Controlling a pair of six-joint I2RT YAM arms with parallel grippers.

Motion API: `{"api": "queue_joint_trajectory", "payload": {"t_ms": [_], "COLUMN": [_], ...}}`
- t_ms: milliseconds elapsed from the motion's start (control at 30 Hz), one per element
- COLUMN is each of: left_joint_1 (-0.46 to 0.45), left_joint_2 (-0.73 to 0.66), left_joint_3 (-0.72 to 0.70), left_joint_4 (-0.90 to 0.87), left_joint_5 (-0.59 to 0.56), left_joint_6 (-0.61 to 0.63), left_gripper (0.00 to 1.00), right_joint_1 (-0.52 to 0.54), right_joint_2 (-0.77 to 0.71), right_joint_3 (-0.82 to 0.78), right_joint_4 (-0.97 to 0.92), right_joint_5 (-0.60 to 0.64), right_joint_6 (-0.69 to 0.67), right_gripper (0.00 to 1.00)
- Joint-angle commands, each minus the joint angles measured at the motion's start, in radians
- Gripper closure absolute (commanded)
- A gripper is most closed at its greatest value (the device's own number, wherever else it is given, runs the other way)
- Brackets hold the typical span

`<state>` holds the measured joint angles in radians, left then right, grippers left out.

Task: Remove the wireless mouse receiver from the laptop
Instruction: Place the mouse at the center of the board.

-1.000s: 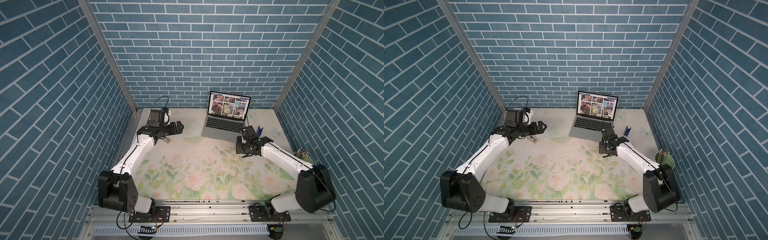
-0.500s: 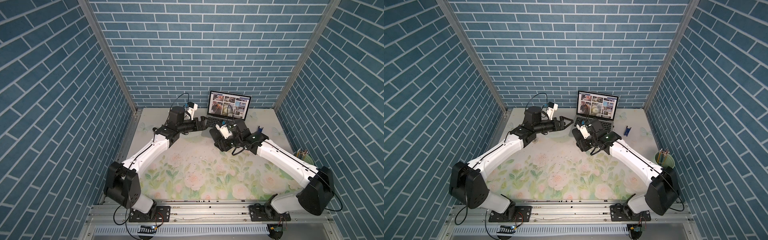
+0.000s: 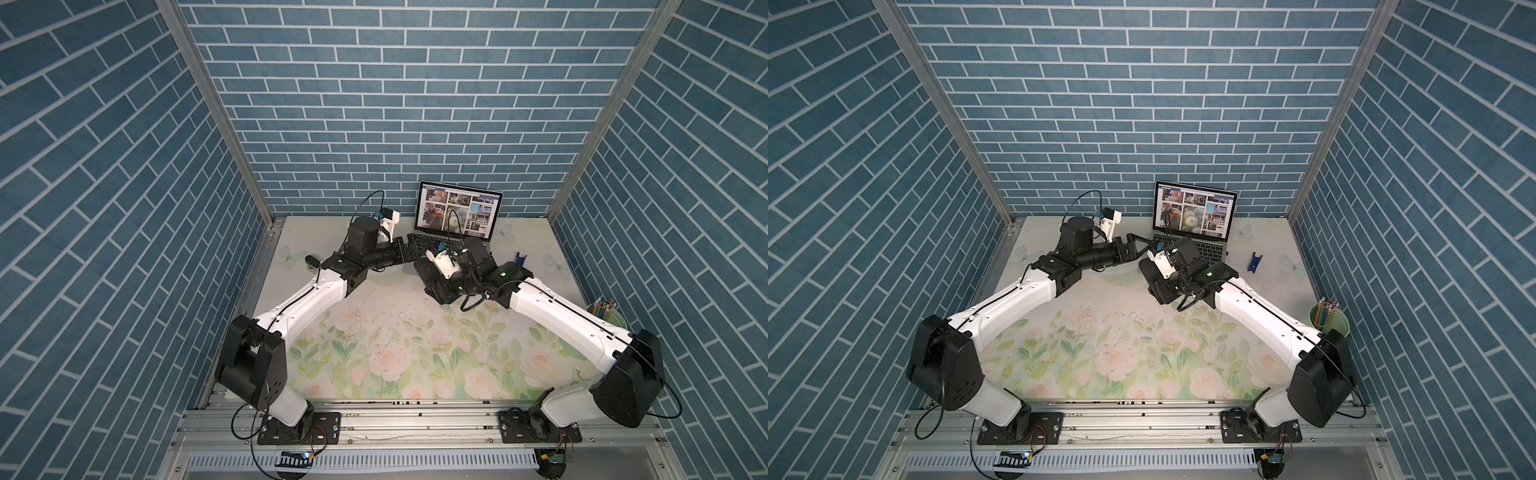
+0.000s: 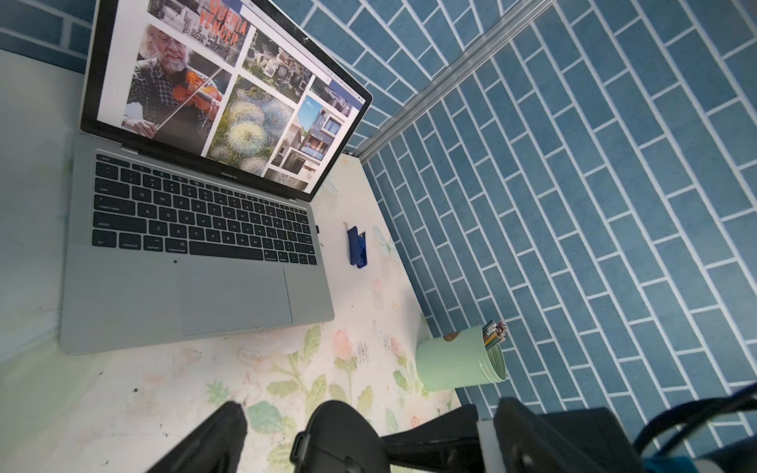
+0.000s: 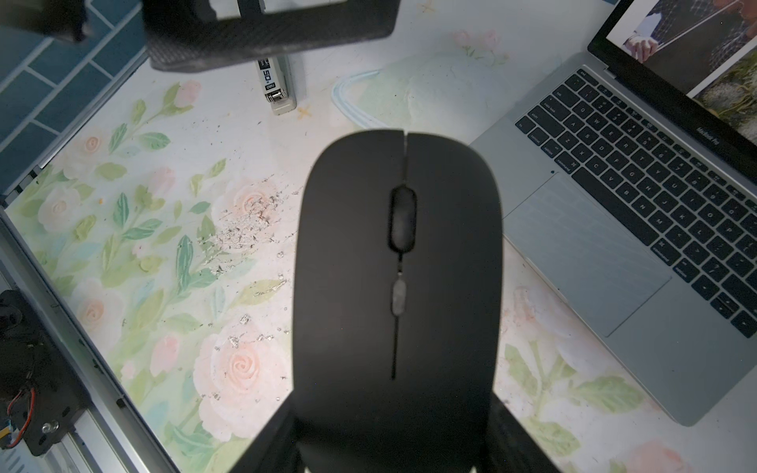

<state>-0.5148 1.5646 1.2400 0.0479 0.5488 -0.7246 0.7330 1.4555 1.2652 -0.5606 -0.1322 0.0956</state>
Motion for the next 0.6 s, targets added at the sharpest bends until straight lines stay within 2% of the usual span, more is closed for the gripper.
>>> {"api": "queue_joint_trajectory", "payload": {"t_ms": [0, 267, 467, 567], "left_joint_1": [-0.011, -0.011, -0.013, -0.013], "left_joint_2": [0.02, 0.069, 0.074, 0.071], "left_joint_3": [-0.014, -0.044, -0.072, -0.071], "left_joint_4": [-0.033, 0.072, 0.156, 0.159], "left_joint_5": [-0.012, 0.103, 0.161, 0.159], "left_joint_6": [0.002, -0.141, -0.212, -0.213], "left_gripper": [0.0, 0.01, 0.16, 0.2], "right_joint_1": [0.005, 0.005, 0.006, 0.005], "right_joint_2": [-0.005, -0.008, 0.013, 0.019], "right_joint_3": [0.032, 0.04, 0.059, 0.065], "right_joint_4": [0.046, 0.094, 0.115, 0.119], "right_joint_5": [0.015, 0.044, 0.039, 0.037], "right_joint_6": [-0.033, -0.033, -0.033, -0.03], "right_gripper": [0.52, 0.52, 0.52, 0.52]}}
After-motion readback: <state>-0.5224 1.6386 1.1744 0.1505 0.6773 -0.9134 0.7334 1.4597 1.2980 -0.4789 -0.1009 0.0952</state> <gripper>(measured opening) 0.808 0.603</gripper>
